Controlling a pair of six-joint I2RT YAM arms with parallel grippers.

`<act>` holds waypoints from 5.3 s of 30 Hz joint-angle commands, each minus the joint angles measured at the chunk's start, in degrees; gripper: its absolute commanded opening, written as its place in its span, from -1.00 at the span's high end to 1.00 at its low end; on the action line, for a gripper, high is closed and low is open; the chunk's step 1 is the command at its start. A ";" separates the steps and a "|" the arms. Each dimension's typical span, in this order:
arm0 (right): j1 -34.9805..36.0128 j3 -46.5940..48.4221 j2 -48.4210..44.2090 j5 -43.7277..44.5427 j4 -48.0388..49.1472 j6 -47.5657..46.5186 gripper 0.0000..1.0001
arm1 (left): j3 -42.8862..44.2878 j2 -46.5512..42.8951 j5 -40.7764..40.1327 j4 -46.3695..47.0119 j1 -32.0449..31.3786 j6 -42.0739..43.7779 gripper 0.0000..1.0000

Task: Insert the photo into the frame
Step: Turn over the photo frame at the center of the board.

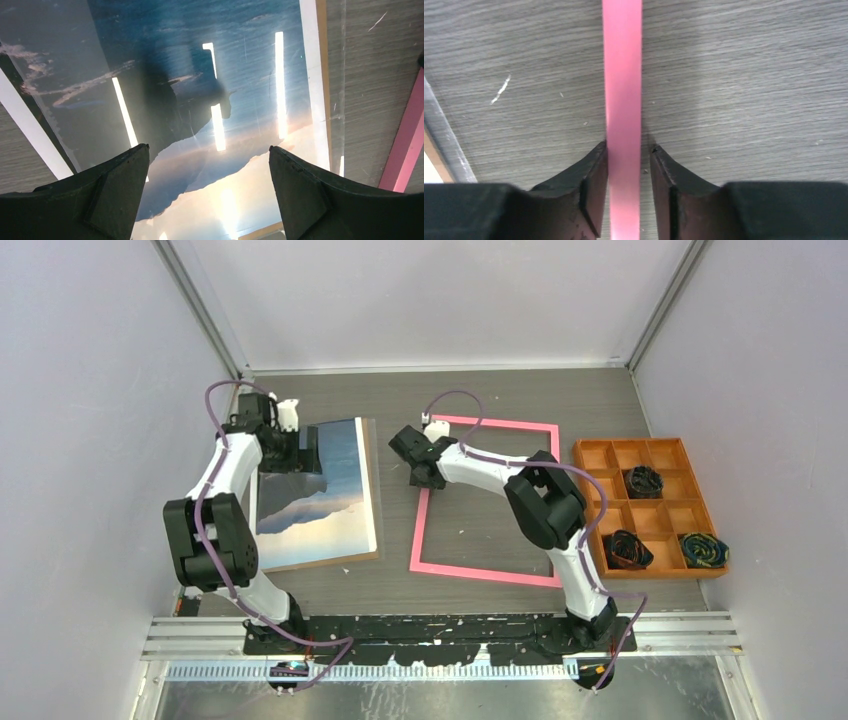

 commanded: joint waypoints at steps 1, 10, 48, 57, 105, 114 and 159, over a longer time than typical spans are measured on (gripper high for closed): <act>1.09 3.64 2.38 -0.22 -1.12 2.31 0.32 | 1.83 0.83 0.04 -4.71 -0.21 2.93 -0.82; 1.64 8.12 -1.73 -2.24 -3.63 6.59 0.94 | 0.50 0.17 1.83 -5.39 -0.44 3.64 -0.82; -2.47 12.65 -19.02 -43.75 31.10 28.50 0.99 | 2.75 -6.76 14.13 -7.27 -2.04 -1.36 -0.82; -6.23 -0.36 -19.82 -50.93 43.82 34.53 0.98 | 4.57 -10.32 14.48 -6.65 -5.65 -3.62 -0.83; -12.66 28.67 -22.42 -22.45 -37.98 -16.79 -0.07 | 9.49 -11.70 -5.20 -6.51 -34.78 0.68 -0.90; -12.60 26.80 -23.50 -13.09 -41.18 -20.58 0.03 | 5.24 -9.95 -9.00 -3.79 -34.78 3.51 -0.89; -15.95 -27.98 -19.97 3.68 0.06 -20.17 0.55 | -3.71 12.16 -32.15 15.80 -34.76 17.31 -0.75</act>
